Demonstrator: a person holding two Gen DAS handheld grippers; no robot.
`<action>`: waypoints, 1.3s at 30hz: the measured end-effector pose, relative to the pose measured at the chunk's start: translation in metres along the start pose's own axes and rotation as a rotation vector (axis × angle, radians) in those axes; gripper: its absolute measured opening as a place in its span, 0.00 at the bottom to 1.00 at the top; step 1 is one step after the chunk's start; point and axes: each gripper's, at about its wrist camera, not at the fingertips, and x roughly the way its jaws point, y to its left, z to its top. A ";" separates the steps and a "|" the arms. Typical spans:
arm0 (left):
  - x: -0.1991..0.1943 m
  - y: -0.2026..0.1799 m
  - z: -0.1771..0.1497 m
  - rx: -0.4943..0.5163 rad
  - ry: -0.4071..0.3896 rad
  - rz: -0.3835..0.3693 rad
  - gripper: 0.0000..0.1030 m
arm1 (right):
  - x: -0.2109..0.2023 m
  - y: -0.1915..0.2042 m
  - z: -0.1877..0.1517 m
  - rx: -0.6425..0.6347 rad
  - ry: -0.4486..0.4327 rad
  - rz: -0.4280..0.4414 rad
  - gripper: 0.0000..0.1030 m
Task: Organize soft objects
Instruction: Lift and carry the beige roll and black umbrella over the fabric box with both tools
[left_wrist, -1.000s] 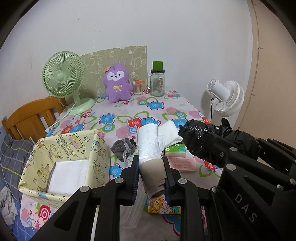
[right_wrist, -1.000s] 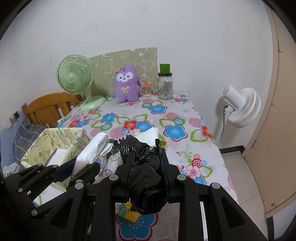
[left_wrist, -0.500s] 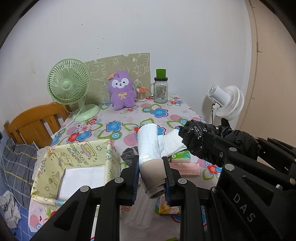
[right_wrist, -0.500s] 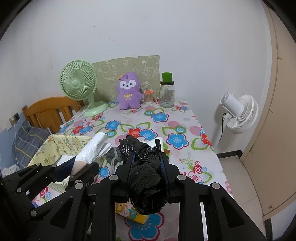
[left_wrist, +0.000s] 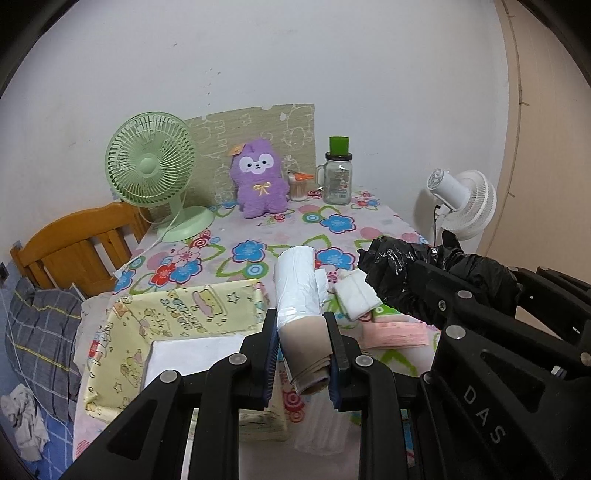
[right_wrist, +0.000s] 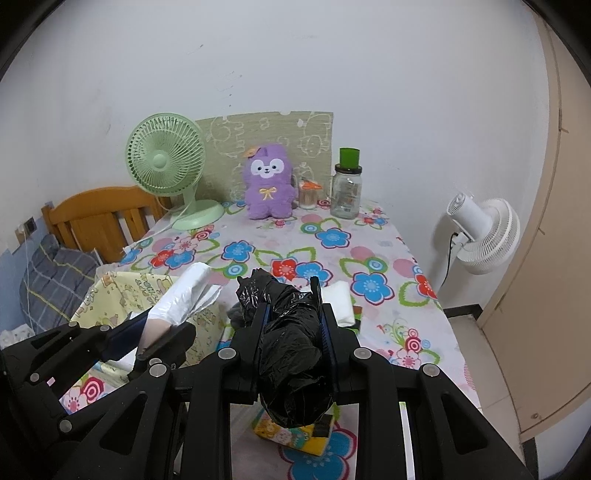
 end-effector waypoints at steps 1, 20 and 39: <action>0.000 0.003 0.000 0.000 0.001 0.001 0.21 | 0.001 0.003 0.000 -0.002 0.002 0.000 0.28; 0.018 0.059 -0.006 -0.035 0.032 0.022 0.21 | 0.031 0.068 0.009 -0.062 0.045 0.038 0.28; 0.048 0.109 -0.013 -0.086 0.100 0.068 0.21 | 0.080 0.114 0.016 -0.096 0.106 0.119 0.28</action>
